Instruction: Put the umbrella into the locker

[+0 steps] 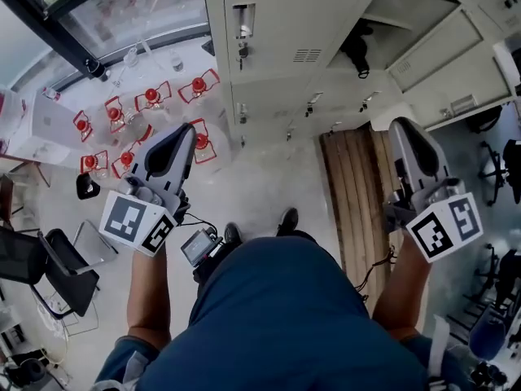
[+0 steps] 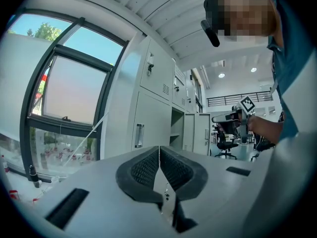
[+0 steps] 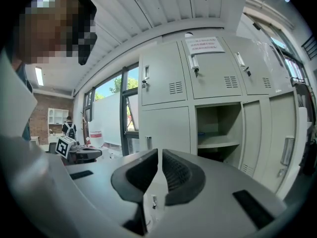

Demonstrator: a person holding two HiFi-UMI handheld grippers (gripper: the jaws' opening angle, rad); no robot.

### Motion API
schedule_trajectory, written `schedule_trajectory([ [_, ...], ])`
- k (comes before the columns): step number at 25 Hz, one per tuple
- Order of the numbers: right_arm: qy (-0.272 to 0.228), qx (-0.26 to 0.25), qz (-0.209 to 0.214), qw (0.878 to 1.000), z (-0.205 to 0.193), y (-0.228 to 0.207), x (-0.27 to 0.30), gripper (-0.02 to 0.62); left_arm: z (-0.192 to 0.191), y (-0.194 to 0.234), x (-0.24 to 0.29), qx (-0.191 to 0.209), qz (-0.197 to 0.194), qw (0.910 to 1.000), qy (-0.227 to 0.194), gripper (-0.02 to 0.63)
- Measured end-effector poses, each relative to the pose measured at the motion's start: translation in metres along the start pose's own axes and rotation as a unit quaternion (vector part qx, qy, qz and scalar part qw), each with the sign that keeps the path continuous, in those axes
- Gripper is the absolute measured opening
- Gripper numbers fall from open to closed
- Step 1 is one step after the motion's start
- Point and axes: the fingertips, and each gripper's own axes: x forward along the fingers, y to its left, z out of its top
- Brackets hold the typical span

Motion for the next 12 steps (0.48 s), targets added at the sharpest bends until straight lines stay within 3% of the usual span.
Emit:
schedule_trajectory([
  [12, -0.018, -0.004, 0.000, 1.000, 0.022, 0.038, -0.029, 0.049, 0.004, 0.002, -0.023, 0.000, -0.014, 0.9999, -0.004, 0.025],
])
